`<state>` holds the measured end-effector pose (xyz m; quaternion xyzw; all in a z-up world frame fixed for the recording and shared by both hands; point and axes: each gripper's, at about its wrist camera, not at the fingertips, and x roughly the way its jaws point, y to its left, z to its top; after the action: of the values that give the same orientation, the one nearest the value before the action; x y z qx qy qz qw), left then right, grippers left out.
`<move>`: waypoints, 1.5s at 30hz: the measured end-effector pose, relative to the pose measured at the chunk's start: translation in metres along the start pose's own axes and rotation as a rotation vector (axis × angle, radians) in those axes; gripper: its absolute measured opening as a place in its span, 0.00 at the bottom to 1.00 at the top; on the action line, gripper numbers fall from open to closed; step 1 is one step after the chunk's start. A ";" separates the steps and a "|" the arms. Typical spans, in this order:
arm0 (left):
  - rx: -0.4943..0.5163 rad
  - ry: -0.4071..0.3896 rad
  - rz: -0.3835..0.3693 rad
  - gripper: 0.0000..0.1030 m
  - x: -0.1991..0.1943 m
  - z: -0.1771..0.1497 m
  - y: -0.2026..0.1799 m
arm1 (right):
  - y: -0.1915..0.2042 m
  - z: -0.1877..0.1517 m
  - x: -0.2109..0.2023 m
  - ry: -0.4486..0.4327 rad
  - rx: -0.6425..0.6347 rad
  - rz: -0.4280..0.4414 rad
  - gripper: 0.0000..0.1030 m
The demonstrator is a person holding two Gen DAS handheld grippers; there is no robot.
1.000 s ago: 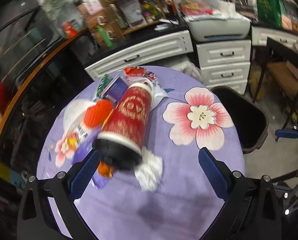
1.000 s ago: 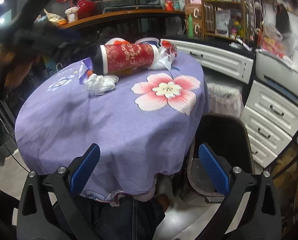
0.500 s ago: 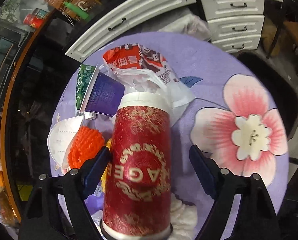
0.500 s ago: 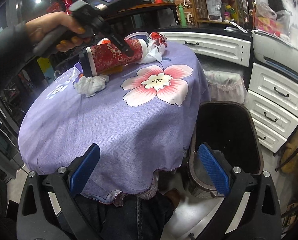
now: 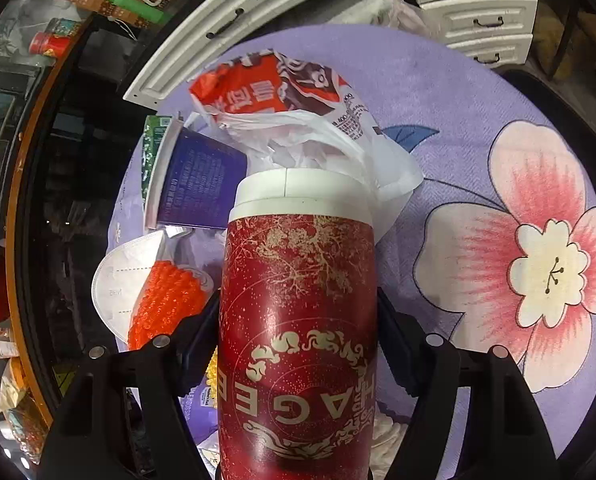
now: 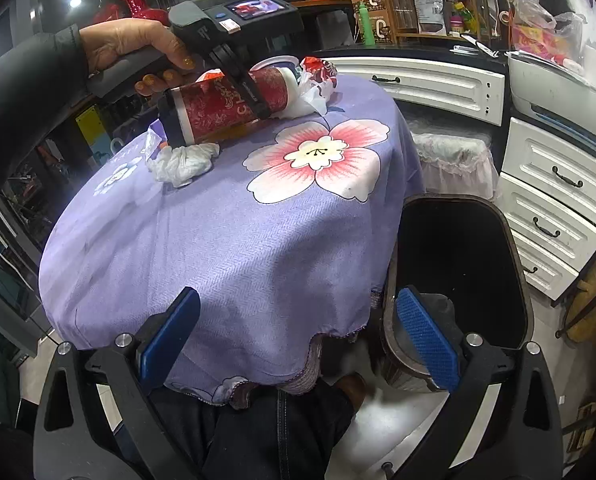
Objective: Collect trash
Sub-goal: 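Grasp the red paper cup with the left gripper while the right gripper approaches the tissue, then lift the red cup with the left gripper while the right gripper grasps the white tissue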
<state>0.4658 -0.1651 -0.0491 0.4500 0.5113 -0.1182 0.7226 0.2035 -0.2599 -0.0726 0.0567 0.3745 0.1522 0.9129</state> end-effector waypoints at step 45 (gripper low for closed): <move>-0.775 -0.551 -0.100 0.68 -0.085 -0.271 0.065 | 0.153 0.133 0.168 0.189 -0.392 0.049 0.33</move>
<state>0.2970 0.0558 0.0375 0.0741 0.3278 -0.0682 0.9394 0.3735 -0.0600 -0.0566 -0.1273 0.4201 0.2489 0.8633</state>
